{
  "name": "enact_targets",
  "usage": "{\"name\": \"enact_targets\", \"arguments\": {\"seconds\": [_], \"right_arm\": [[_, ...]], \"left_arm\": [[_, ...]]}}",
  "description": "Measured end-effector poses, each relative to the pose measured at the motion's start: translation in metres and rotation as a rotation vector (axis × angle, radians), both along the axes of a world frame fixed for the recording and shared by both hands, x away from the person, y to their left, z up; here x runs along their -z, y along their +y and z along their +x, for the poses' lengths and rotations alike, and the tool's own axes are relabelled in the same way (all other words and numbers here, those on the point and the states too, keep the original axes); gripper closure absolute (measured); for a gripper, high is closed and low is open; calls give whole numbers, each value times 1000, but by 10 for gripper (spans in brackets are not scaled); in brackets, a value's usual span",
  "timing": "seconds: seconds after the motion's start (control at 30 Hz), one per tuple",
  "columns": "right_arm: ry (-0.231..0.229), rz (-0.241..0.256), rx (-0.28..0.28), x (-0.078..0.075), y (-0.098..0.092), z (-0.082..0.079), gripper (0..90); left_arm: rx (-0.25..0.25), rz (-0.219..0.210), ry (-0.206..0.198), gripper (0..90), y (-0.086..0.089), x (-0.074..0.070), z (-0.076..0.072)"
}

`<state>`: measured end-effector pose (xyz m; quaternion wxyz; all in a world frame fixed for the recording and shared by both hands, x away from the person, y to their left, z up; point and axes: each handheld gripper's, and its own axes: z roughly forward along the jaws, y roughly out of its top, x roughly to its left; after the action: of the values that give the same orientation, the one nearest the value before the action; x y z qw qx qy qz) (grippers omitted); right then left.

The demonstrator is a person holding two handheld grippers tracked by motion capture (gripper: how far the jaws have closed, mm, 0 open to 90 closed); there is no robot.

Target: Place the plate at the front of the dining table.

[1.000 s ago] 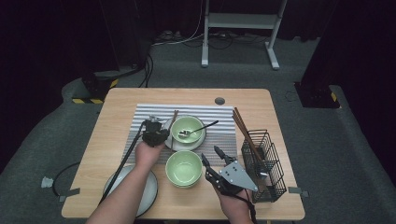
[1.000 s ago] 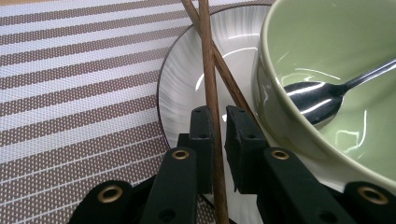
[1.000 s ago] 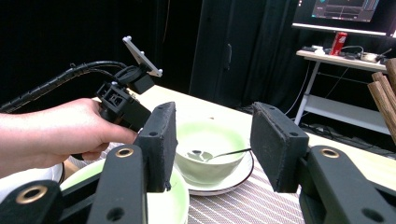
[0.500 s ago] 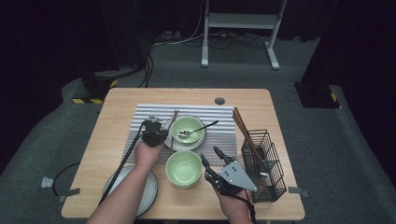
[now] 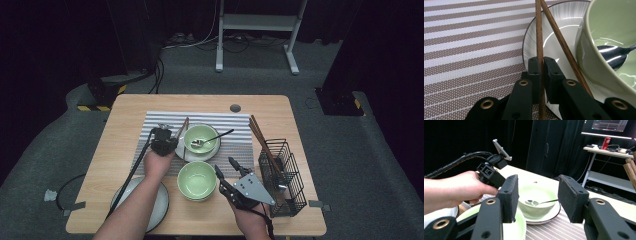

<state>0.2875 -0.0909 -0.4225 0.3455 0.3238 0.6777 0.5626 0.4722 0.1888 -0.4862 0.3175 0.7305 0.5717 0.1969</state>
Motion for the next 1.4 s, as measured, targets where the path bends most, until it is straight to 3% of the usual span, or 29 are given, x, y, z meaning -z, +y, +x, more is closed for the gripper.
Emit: {"name": "enact_targets", "arguments": {"seconds": [0.57, 0.67, 0.93, 1.4], "right_arm": [[1, 1, -2, 0, 1, 0, 510], [1, -2, -5, 0, 2, 0, 510], [5, -2, -8, 1, 3, 0, 511], [4, -8, -11, 2, 5, 0, 511]], "left_arm": [[57, -33, 15, 769, -5, 1, -4], [69, -23, 21, 760, -5, 2, -6], [71, -34, 19, 737, -2, 0, -9], [86, -52, 14, 770, 3, -2, -14]]}}
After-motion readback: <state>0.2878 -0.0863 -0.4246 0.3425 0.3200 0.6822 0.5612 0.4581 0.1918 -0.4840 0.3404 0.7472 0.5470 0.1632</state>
